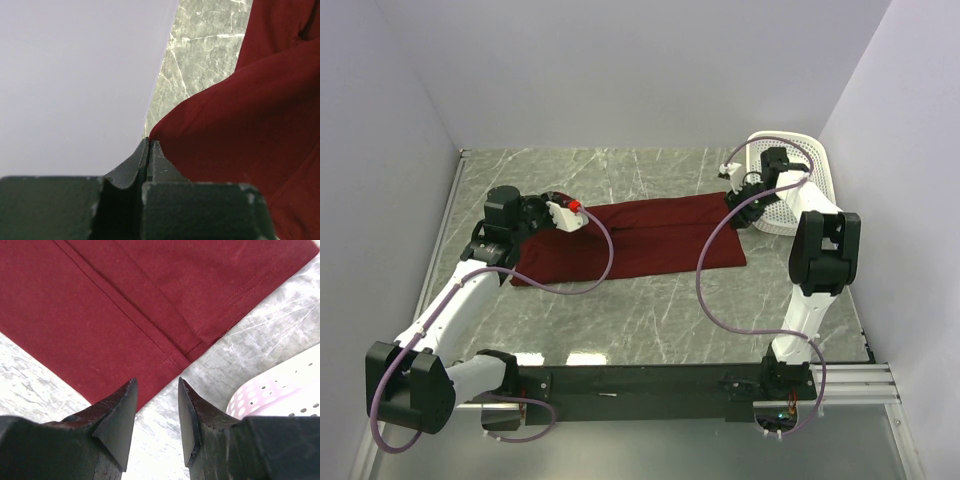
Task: Fold and stack the t-shirts
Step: Fold the tshirt
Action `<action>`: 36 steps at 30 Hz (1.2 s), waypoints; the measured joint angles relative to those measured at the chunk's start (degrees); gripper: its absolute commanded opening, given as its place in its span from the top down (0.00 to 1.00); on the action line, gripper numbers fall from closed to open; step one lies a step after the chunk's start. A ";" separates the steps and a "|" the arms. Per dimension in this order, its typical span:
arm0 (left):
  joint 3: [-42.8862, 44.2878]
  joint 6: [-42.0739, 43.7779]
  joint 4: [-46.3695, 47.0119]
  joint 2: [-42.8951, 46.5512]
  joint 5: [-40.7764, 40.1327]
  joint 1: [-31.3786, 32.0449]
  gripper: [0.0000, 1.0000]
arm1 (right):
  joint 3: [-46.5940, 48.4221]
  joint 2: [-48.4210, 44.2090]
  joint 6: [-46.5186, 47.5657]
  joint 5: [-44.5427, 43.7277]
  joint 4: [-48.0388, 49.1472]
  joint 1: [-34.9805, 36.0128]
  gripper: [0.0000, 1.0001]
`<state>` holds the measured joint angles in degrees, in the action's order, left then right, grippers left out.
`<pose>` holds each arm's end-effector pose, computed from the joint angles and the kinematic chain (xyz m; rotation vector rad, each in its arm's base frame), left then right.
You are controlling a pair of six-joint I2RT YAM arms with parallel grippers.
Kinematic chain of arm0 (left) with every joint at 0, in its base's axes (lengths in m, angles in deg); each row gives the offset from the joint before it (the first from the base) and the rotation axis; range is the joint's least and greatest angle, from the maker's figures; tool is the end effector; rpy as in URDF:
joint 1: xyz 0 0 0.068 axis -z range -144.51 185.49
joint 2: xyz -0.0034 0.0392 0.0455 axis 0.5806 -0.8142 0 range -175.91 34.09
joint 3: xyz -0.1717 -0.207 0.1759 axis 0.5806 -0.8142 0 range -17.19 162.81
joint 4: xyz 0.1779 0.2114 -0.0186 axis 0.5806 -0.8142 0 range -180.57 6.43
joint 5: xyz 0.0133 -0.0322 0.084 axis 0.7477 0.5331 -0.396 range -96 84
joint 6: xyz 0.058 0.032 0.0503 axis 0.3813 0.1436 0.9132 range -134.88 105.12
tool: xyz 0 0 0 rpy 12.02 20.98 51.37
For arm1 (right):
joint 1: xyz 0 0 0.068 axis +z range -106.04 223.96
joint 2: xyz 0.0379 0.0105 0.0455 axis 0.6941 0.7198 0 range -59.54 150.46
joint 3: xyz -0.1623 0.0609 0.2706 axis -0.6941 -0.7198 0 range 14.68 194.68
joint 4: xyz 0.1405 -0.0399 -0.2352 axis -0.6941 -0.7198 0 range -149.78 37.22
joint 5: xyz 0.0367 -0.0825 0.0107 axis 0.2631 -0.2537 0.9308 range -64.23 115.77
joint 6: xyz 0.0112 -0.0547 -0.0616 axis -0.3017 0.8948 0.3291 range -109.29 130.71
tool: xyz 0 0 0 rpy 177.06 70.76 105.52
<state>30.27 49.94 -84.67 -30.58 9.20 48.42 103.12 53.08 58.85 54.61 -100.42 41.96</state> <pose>0.2783 -0.0835 0.3319 1.3258 1.3548 0.3701 0.4477 0.0193 0.2202 -1.1230 2.3623 0.4316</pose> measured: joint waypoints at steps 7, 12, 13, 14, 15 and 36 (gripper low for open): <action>0.00 -0.02 0.15 -0.09 0.20 0.00 1.00 | -1.73 -2.69 -0.55 1.55 0.48 0.00 0.54; 0.00 -0.02 0.87 -1.38 0.17 0.00 1.00 | -3.41 -4.37 -0.55 2.36 0.66 0.00 0.53; 0.00 -0.02 0.87 -1.68 0.17 0.00 1.00 | -3.78 -4.57 -0.52 2.49 0.61 0.00 0.53; 0.00 0.00 0.90 -2.05 0.15 0.00 1.00 | -4.13 -4.70 -0.52 2.62 0.70 0.00 0.53; 0.00 0.00 0.90 -2.45 0.11 0.00 1.00 | -4.44 -4.79 -0.52 2.78 0.72 0.00 0.53; 7.76 -35.19 6.95 -2.91 -20.28 -0.72 0.01 | -11.37 -13.60 0.57 8.81 -0.94 6.45 0.52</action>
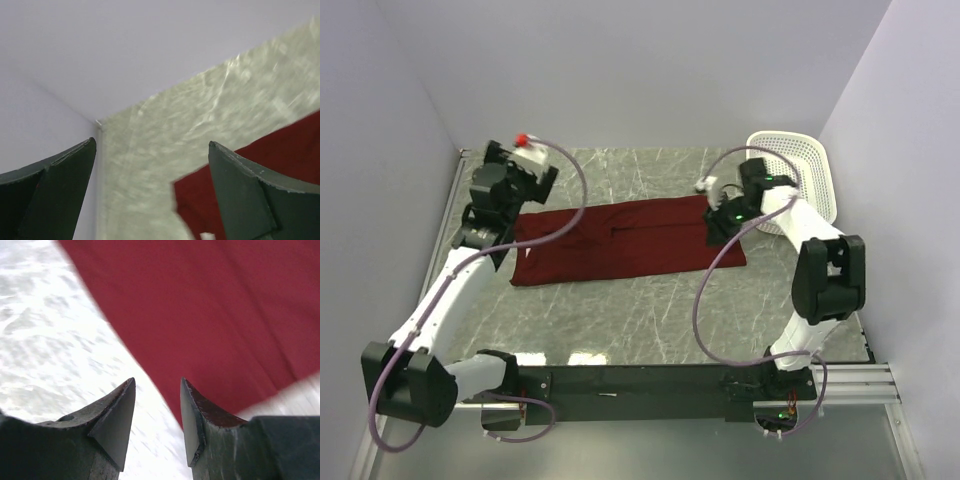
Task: Fold and stack the t-shirts
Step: Fold the tshirt
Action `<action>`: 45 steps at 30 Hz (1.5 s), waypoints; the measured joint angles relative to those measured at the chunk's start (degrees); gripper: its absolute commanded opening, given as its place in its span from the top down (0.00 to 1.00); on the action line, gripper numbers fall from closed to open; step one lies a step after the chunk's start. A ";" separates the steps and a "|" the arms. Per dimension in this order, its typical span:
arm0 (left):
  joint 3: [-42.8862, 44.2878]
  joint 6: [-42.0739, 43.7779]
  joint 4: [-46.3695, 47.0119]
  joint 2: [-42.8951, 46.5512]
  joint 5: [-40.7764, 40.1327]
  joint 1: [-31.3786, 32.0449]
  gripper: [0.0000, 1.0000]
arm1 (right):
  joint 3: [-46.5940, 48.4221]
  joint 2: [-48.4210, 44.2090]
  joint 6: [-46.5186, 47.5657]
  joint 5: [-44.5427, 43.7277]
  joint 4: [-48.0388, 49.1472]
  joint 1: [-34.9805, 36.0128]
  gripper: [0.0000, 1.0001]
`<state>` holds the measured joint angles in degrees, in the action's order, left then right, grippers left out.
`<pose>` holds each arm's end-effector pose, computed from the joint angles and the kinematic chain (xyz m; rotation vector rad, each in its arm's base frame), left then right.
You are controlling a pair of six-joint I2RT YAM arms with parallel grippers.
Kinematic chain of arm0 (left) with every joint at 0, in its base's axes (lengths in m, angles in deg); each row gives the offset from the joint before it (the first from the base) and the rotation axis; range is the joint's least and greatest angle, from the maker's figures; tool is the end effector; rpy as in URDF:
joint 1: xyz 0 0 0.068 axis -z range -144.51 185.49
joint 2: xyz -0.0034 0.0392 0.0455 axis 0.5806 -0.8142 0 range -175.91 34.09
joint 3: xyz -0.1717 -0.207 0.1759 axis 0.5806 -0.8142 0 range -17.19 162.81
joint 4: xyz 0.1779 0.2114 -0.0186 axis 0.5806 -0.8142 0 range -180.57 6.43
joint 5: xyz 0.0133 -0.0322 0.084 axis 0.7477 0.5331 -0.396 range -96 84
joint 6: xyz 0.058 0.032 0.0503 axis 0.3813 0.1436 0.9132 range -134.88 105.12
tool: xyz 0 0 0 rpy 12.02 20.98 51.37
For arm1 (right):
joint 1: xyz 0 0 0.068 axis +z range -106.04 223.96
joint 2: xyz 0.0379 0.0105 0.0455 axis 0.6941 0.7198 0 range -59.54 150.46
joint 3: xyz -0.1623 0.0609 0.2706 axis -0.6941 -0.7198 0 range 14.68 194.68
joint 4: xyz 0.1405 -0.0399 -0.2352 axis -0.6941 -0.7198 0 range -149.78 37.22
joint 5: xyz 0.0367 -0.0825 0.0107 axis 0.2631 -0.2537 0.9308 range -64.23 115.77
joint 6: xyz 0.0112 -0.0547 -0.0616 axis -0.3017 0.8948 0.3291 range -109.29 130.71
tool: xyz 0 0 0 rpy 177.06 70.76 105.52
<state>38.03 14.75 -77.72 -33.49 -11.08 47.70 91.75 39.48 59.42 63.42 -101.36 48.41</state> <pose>0.3081 -0.0602 0.3897 0.5415 1.6041 0.3029 0.3734 0.0735 0.2575 -1.2576 2.1846 0.6321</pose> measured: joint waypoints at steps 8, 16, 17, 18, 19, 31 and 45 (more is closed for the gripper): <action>3.34 -33.27 -17.33 6.12 -3.67 -2.60 0.04 | 10.10 8.00 -9.62 -0.44 -0.76 19.19 0.54; -7.08 -49.09 -26.56 20.31 -2.29 -3.02 0.03 | 46.66 32.98 -36.04 -0.90 5.25 29.64 0.55; -7.67 -49.66 -26.84 21.92 -2.29 -3.02 0.03 | 49.07 35.06 -39.12 -1.66 6.16 30.25 0.57; -8.61 -50.34 -26.80 24.46 -2.32 -3.02 0.03 | 51.91 37.40 -43.19 -3.06 6.80 30.91 0.57; -9.44 -50.60 -26.62 26.77 -2.32 -3.02 0.03 | 53.70 39.34 -46.82 -4.20 8.22 31.41 0.57; -16.02 -49.99 -26.29 41.18 -2.86 -3.02 0.02 | 54.29 47.47 -70.51 -13.86 19.39 32.33 0.58; -17.62 -49.81 -26.23 42.14 -2.73 -2.62 0.02 | 54.47 50.10 -73.81 -17.22 22.08 32.92 0.62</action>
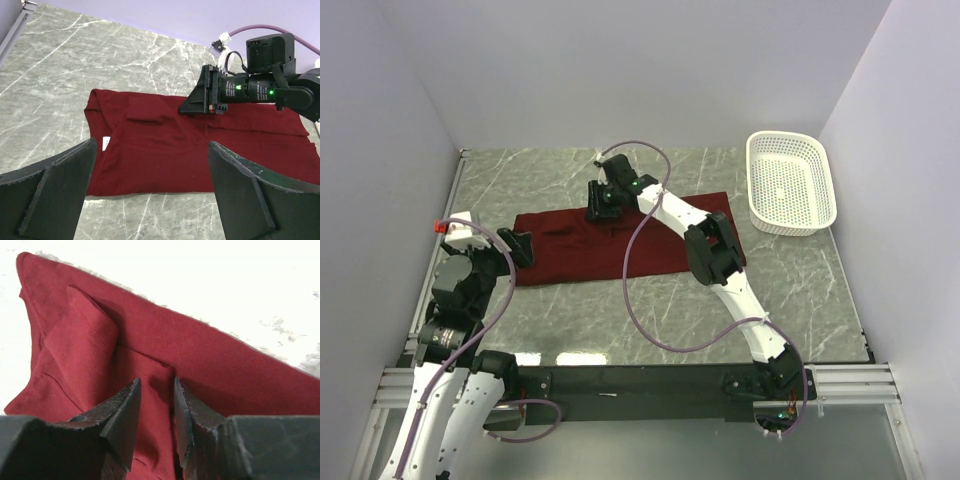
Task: Fold and stack the t-shirts
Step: Fold the tshirt
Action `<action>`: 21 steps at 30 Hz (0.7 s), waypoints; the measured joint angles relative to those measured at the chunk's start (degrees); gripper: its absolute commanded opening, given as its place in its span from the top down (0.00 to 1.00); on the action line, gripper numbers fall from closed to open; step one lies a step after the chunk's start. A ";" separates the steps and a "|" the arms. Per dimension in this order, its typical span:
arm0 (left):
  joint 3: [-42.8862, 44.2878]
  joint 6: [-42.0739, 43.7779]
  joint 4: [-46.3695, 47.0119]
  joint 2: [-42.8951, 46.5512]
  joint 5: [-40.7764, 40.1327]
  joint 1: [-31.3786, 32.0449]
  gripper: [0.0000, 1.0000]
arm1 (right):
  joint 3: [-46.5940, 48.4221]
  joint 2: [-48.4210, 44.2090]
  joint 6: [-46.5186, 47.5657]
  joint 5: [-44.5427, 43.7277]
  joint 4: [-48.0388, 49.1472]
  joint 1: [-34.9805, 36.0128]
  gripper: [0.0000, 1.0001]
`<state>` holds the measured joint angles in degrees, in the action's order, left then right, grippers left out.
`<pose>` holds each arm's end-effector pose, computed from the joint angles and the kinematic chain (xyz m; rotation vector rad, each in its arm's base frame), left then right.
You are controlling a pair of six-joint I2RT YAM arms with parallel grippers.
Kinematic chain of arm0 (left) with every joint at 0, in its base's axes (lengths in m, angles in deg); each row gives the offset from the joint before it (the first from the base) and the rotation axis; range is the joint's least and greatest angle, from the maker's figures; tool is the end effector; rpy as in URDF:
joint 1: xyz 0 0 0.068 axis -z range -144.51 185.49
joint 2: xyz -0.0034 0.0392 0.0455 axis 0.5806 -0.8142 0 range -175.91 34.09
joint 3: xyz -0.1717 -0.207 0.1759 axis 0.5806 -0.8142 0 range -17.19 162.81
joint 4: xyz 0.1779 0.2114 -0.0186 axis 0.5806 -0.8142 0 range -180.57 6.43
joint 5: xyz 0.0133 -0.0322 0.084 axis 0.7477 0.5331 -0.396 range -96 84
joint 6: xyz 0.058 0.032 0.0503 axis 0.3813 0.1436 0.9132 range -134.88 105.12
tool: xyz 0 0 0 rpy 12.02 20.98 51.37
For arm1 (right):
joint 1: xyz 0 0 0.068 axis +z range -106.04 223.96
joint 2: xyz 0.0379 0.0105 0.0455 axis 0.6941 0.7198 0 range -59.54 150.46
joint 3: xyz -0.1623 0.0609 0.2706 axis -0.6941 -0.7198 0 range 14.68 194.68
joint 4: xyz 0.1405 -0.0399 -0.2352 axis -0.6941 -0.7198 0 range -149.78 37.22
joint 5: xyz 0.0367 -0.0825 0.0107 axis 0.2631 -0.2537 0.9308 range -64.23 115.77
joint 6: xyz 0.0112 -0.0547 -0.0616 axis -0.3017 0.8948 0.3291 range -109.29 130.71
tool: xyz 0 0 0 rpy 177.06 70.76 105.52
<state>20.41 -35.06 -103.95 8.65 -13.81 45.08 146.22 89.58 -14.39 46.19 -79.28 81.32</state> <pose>0.1238 -0.0110 0.3411 -0.2596 1.7005 -0.2686 0.5083 0.4198 0.1541 -0.4522 2.4410 0.9251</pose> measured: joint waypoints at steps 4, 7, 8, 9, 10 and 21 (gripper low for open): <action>-0.02 0.00 0.26 0.50 0.00 0.00 0.02 | 0.02 0.00 -0.17 0.52 0.24 0.22 0.66; -0.02 0.00 0.42 0.50 0.00 0.00 0.02 | 0.02 0.00 -0.17 0.83 0.26 0.28 0.67; -0.02 0.00 0.42 0.52 0.00 0.00 0.02 | 0.02 0.00 -0.17 0.87 0.26 0.31 0.67; -0.02 0.00 0.42 0.57 0.00 0.00 0.02 | 0.02 0.00 -0.20 0.87 0.26 0.31 0.67; -0.04 0.00 0.42 0.61 0.00 0.00 0.02 | 0.02 0.00 -0.20 0.81 0.24 0.31 0.67; -0.17 0.00 0.68 1.66 0.00 0.00 0.02 | 0.02 0.00 -0.46 -0.92 -0.13 0.85 0.94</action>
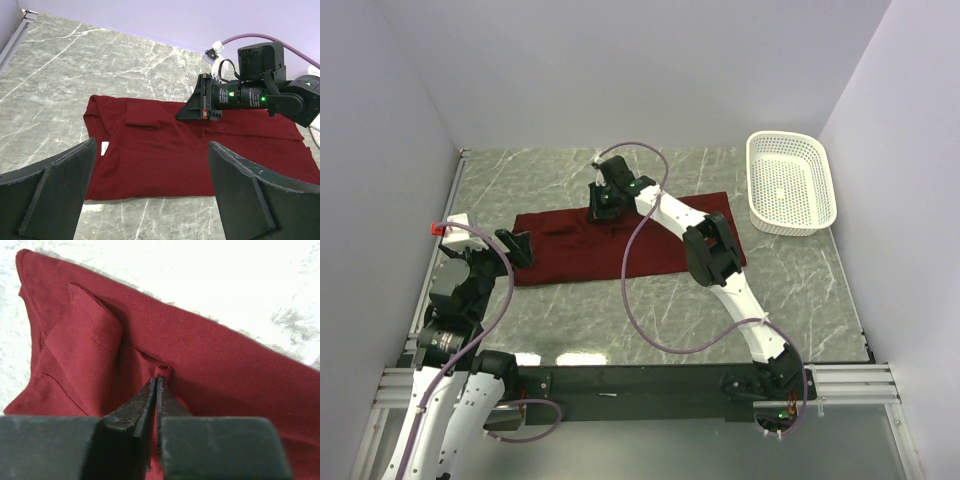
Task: Fold and stack the t-shirts
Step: Fold the tshirt
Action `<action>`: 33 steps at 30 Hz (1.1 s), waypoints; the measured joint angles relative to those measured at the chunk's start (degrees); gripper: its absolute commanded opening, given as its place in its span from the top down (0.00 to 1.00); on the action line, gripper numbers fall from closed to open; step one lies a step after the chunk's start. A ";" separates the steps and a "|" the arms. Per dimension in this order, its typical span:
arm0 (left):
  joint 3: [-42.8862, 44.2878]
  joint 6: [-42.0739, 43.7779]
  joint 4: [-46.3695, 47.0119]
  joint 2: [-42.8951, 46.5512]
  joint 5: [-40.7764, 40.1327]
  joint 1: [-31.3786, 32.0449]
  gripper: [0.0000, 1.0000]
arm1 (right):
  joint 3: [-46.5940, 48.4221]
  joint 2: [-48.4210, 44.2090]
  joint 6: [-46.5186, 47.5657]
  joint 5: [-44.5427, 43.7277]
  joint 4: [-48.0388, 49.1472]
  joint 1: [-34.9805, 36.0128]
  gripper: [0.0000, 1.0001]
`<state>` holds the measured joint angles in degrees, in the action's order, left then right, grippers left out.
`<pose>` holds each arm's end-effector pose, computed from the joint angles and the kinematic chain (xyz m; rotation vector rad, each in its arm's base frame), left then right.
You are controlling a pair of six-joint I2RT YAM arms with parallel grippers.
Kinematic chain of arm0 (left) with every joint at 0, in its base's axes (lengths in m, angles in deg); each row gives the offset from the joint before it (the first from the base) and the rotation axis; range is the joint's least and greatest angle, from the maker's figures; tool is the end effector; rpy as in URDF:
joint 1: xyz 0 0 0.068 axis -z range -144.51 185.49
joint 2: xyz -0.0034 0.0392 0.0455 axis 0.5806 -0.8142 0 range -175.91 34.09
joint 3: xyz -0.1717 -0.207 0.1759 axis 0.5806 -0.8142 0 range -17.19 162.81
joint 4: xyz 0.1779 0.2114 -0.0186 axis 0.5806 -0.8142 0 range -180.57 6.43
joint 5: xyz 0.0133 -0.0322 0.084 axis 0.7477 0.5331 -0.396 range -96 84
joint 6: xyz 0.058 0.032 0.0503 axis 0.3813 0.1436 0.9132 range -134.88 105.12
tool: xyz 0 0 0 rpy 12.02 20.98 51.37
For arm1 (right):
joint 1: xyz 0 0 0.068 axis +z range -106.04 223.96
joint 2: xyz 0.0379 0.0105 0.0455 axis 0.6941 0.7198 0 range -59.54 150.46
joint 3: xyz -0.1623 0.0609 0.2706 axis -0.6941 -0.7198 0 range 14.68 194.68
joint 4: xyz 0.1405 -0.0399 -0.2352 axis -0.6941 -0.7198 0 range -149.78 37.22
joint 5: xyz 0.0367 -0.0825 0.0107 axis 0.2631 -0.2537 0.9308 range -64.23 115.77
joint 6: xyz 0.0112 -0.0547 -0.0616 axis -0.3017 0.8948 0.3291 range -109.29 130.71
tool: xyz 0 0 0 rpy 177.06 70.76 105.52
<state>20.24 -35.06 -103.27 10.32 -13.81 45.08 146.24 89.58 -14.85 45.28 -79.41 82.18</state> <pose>0.1177 -0.0100 0.3446 -0.2577 1.6628 -0.2773 0.5027 0.4266 0.1537 -0.4526 2.4454 0.9159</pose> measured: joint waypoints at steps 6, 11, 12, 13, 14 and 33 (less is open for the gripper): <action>-0.46 0.02 0.15 0.00 0.00 0.04 0.02 | 0.00 0.00 0.63 0.02 0.00 0.02 1.00; -0.57 0.22 0.15 0.00 0.00 0.04 0.02 | 0.00 -0.11 1.42 -0.04 0.04 -0.44 1.00; -0.57 0.26 0.15 0.00 0.00 0.04 0.02 | 0.00 -0.15 1.51 -0.04 0.04 -0.52 1.00; -0.57 0.42 0.15 0.00 0.00 0.04 0.02 | 0.00 -0.20 1.70 -0.09 0.07 -0.63 1.00; -0.57 0.52 0.15 0.00 0.00 0.04 0.02 | -0.02 -0.31 1.95 -0.24 0.04 -0.76 1.00; -0.68 1.03 0.17 0.00 0.04 0.04 0.02 | -6.93 -8.79 3.98 -2.43 1.84 -3.04 1.00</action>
<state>19.56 -34.04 -103.10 10.32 -13.77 45.12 139.31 80.79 -10.87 42.85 -77.58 79.14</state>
